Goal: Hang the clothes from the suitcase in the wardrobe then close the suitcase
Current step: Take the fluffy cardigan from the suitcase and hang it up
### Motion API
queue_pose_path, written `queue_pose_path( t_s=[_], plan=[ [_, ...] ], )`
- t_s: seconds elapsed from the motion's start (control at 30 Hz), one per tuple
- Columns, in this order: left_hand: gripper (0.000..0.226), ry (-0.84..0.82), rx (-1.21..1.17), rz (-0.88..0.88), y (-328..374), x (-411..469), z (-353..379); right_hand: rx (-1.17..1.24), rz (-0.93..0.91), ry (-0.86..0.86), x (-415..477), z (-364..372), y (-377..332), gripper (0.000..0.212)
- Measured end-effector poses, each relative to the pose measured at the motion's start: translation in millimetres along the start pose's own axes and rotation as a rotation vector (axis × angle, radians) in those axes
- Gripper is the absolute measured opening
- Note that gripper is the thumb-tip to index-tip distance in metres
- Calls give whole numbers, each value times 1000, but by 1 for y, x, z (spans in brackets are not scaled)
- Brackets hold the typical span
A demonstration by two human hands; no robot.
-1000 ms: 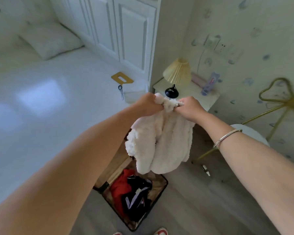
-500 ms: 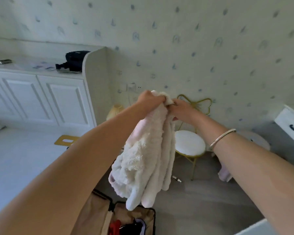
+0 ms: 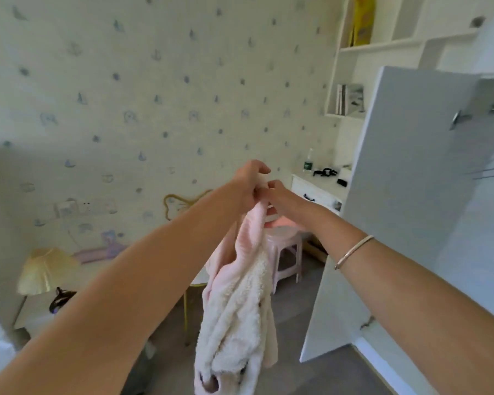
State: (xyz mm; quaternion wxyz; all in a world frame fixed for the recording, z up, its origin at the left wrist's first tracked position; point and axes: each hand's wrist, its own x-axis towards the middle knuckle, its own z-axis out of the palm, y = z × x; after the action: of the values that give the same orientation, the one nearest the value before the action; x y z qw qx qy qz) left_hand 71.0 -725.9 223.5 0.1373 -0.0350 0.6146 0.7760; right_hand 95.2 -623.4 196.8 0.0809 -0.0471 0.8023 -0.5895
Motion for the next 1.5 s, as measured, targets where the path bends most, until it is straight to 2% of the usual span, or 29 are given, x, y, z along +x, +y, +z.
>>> queue_pose_path(
  t_s=[0.07, 0.13, 0.17, 0.3, 0.4, 0.5, 0.53, 0.57, 0.63, 0.67, 0.77, 0.9, 0.97, 1.07, 1.17, 1.33, 1.4, 1.5],
  plan=[
    [9, -93, 16, -2, -4, -7, 38, 6, -17, 104, -10, -33, 10, 25],
    [20, -171, 165, 50, -13, -5, 75, -34, -8, 233, -23, -70, 21, 26],
    [19, -195, 322, 109, -17, -5, 95, -27, -19, 287, -32, -92, 26, 29],
    [26, -125, 850, 436, -34, 3, 165, -100, -66, 446, -70, -176, 44, 19],
    [37, -67, 1042, 487, -50, 9, 227, -141, -95, 539, -95, -239, 53, 24],
    [71, -174, 970, 358, -64, 22, 281, -165, -130, 604, -116, -292, 53, 28],
    [72, -197, 900, 308, -70, 27, 298, -181, -142, 623, -123, -309, 54, 30],
    [62, -213, 841, 282, -76, 31, 312, -204, -143, 640, -130, -324, 54, 31],
    [27, -232, 745, 241, -83, 41, 336, -294, -142, 649, -141, -349, 58, 33],
    [20, -250, 711, 215, -89, 46, 353, -387, -136, 650, -146, -366, 63, 31],
    [23, -323, 659, 138, -100, 56, 389, -620, -74, 679, -154, -409, 84, 17],
    [14, -393, 557, 71, -108, 75, 447, -646, -21, 864, -157, -468, 117, 17],
    [19, -443, 535, 76, -110, 90, 472, -647, -2, 956, -152, -493, 130, 18],
    [38, -500, 564, 121, -110, 118, 503, -649, 54, 1035, -139, -526, 144, 23],
    [39, -593, 587, 159, -106, 152, 535, -634, 149, 1071, -118, -562, 154, 22],
    [32, -758, 747, 216, -95, 208, 590, -611, 418, 881, -68, -620, 171, 32],
    [30, -801, 790, 212, -95, 225, 604, -573, 433, 855, -48, -636, 177, 32],
    [35, -821, 854, 200, -96, 261, 620, -403, 368, 917, -16, -657, 185, 23]
  ],
)
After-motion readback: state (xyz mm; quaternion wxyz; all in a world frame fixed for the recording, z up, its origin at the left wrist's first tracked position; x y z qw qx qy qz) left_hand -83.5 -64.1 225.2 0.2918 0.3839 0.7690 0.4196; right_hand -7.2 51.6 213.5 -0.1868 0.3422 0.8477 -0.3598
